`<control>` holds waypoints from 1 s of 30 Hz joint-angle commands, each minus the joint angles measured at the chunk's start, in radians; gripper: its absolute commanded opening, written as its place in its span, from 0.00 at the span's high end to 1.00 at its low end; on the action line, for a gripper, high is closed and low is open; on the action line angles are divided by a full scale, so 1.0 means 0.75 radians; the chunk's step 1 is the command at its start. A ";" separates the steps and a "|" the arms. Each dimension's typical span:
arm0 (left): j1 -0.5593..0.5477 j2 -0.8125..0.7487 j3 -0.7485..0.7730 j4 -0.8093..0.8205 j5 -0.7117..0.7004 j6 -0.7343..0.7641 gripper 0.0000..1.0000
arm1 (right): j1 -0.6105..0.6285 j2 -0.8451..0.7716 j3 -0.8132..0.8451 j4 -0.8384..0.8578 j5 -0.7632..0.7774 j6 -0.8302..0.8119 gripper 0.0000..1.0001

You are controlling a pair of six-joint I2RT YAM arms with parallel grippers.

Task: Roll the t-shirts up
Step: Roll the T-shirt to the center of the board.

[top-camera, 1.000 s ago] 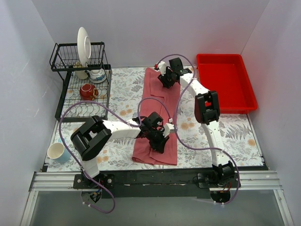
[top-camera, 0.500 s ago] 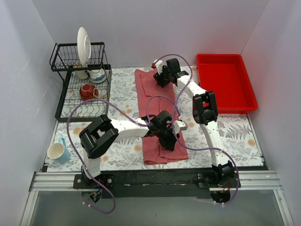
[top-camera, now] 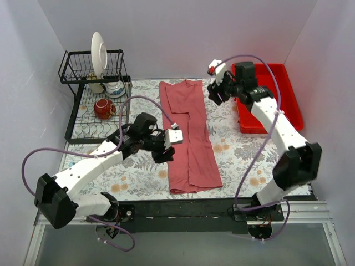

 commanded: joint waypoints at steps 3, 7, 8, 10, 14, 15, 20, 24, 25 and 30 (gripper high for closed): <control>0.064 -0.110 -0.350 0.074 0.002 0.311 0.52 | 0.008 -0.274 -0.473 -0.344 -0.166 -0.068 0.36; 0.046 -0.087 -0.387 0.246 0.016 0.198 0.52 | 0.008 -0.359 -0.603 -0.352 -0.174 0.000 0.36; 0.040 -0.069 -0.385 0.256 0.034 0.156 0.53 | 0.008 -0.375 -0.623 -0.344 -0.172 0.010 0.36; 0.005 -0.014 -0.365 0.268 0.089 0.100 0.55 | 0.008 -0.400 -0.664 -0.322 -0.162 0.022 0.37; -0.114 0.082 -0.332 0.311 0.132 0.041 0.61 | 0.006 -0.398 -0.672 -0.332 -0.162 -0.004 0.36; -0.158 0.107 -0.328 0.315 0.137 0.035 0.62 | 0.008 -0.390 -0.654 -0.340 -0.201 -0.012 0.36; -0.194 0.183 -0.307 0.385 0.115 -0.131 0.66 | 0.063 -0.412 -0.645 -0.553 -0.448 -0.361 0.37; -0.059 0.132 -0.338 0.430 0.173 -0.317 0.64 | 0.181 -0.542 -0.803 -0.547 -0.434 -0.594 0.39; -0.040 0.126 -0.344 0.442 0.179 -0.366 0.63 | 0.216 -0.563 -0.832 -0.545 -0.424 -0.642 0.39; 0.050 0.232 -0.312 0.430 0.298 -0.567 0.59 | 0.549 -0.670 -1.022 -0.355 -0.340 -0.753 0.39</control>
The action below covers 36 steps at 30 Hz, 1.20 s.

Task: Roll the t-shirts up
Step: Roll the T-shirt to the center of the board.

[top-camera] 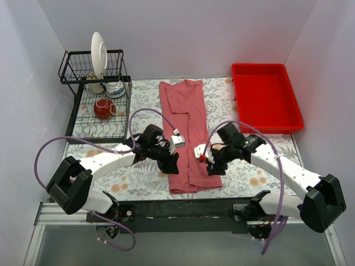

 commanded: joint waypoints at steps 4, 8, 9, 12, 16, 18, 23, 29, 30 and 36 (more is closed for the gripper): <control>0.063 0.115 0.056 0.116 0.152 -0.299 0.57 | 0.403 -0.040 -0.146 0.192 0.041 -0.266 0.40; 0.102 0.211 0.105 0.153 0.167 -0.338 0.56 | 0.528 -0.012 -0.185 0.246 0.053 -0.340 0.42; 0.122 0.231 0.117 0.153 0.169 -0.340 0.56 | 0.561 0.006 -0.189 0.252 0.049 -0.346 0.44; 0.161 0.299 0.158 0.164 0.173 -0.340 0.56 | 0.604 0.047 -0.191 0.272 0.033 -0.356 0.46; 0.186 0.368 0.189 0.178 0.154 -0.340 0.56 | 0.610 0.099 -0.210 0.278 0.041 -0.405 0.50; 0.192 0.405 0.197 0.188 0.154 -0.338 0.56 | 0.610 0.123 -0.218 0.282 0.051 -0.434 0.52; 0.192 0.448 0.211 0.198 0.150 -0.334 0.56 | 0.610 0.166 -0.228 0.303 0.039 -0.461 0.52; 0.192 0.475 0.213 0.198 0.132 -0.319 0.56 | 0.610 0.221 -0.245 0.350 0.055 -0.479 0.53; 0.192 0.481 0.213 0.200 0.130 -0.319 0.56 | 0.610 0.229 -0.249 0.356 0.051 -0.483 0.54; 0.192 0.487 0.205 0.194 0.118 -0.311 0.56 | 0.612 0.254 -0.261 0.362 0.049 -0.528 0.65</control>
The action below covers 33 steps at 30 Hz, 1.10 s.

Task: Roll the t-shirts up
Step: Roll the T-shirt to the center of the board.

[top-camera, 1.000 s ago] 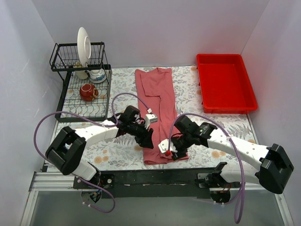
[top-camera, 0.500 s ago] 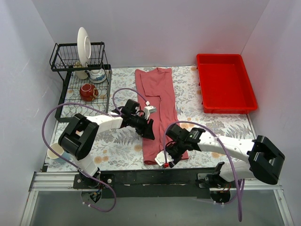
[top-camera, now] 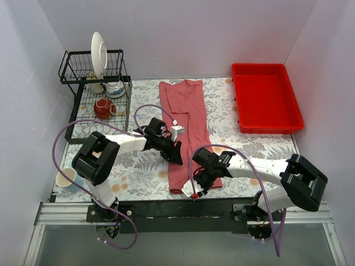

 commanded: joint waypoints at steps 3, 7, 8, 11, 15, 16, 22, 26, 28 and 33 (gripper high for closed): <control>0.003 0.004 0.029 0.007 -0.018 0.034 0.56 | 0.010 0.016 -0.033 0.030 -0.012 -0.064 0.76; 0.005 0.004 0.037 -0.010 -0.034 0.054 0.56 | 0.010 0.010 -0.033 -0.003 0.010 -0.062 0.89; 0.005 0.002 0.037 -0.012 -0.036 0.067 0.56 | 0.010 -0.012 -0.035 -0.021 0.022 -0.060 0.91; 0.007 0.002 0.041 -0.024 -0.050 0.085 0.56 | 0.010 -0.080 -0.066 -0.054 0.041 -0.050 0.93; 0.007 0.002 0.053 -0.032 -0.059 0.093 0.56 | 0.010 -0.149 -0.107 -0.109 0.061 -0.033 0.94; 0.007 0.002 0.059 -0.034 -0.063 0.093 0.56 | 0.010 -0.162 -0.115 -0.118 0.067 -0.025 0.94; 0.007 0.000 0.059 -0.059 -0.079 0.134 0.56 | 0.010 -0.229 -0.186 -0.116 0.084 -0.003 0.93; 0.007 -0.031 0.106 -0.130 -0.045 0.191 0.58 | 0.010 -0.233 -0.185 -0.087 0.125 0.032 0.75; 0.005 -0.102 0.153 -0.193 -0.022 0.208 0.57 | 0.008 -0.254 -0.140 -0.109 0.153 0.073 0.71; -0.009 -0.370 0.084 -0.440 -0.070 0.629 0.43 | -0.031 -0.511 -0.070 -0.342 0.155 0.104 0.63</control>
